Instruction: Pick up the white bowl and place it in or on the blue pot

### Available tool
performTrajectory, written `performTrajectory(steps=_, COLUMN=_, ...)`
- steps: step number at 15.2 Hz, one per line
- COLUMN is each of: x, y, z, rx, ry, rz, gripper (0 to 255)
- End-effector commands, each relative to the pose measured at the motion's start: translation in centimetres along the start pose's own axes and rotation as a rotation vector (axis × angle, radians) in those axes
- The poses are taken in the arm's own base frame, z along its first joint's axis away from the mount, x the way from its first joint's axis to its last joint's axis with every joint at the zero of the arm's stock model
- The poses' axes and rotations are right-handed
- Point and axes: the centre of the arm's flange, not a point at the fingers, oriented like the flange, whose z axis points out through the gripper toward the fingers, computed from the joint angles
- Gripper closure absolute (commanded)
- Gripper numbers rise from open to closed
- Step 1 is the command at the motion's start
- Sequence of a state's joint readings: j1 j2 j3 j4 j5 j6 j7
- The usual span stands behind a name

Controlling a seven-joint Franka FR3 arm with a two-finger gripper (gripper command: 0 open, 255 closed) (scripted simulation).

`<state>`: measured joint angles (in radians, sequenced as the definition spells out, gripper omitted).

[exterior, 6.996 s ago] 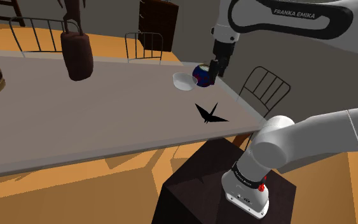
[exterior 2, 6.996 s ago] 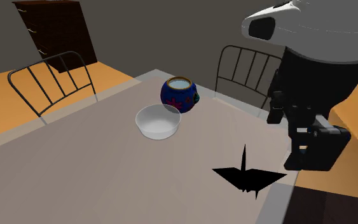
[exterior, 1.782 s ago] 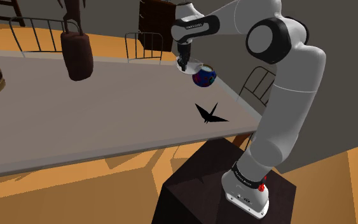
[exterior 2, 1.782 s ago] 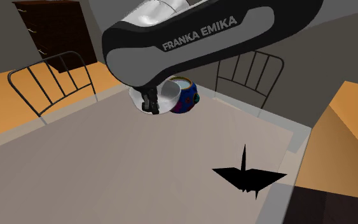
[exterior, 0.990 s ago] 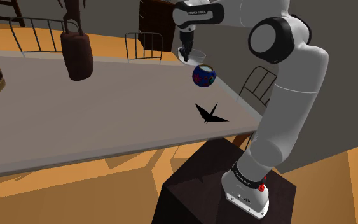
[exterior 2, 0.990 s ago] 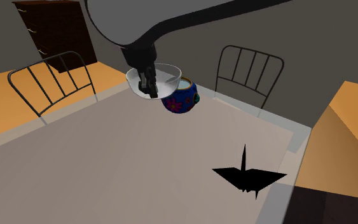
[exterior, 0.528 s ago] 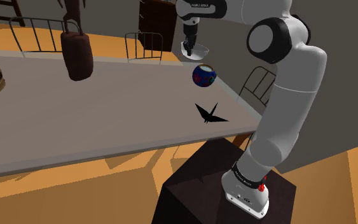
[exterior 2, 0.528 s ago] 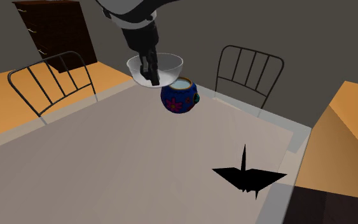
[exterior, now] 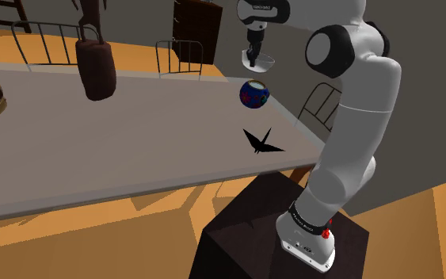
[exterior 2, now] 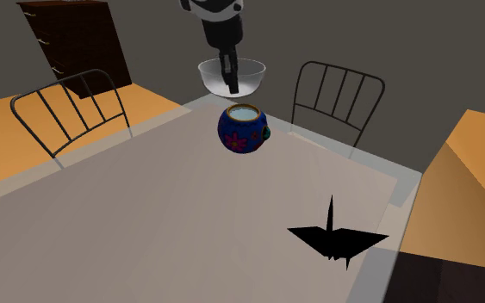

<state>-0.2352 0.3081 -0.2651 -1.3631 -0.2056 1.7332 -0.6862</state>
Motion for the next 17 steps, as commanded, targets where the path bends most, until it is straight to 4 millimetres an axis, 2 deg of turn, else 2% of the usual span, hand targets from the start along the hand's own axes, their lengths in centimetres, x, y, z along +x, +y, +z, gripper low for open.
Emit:
performTrajectory(steps=1, x=-1.1, y=2.1, z=0.5, rx=-0.001, ry=0.001, rz=-0.001, gripper=255)
performTrajectory(steps=4, x=-2.8, y=5.5, z=1.2, rx=-0.001, ry=0.001, rz=-0.001, gripper=255)
performTrajectory(steps=17, x=-2.0, y=3.7, z=7.8, rx=-0.001, ry=0.001, rz=-0.001, gripper=255)
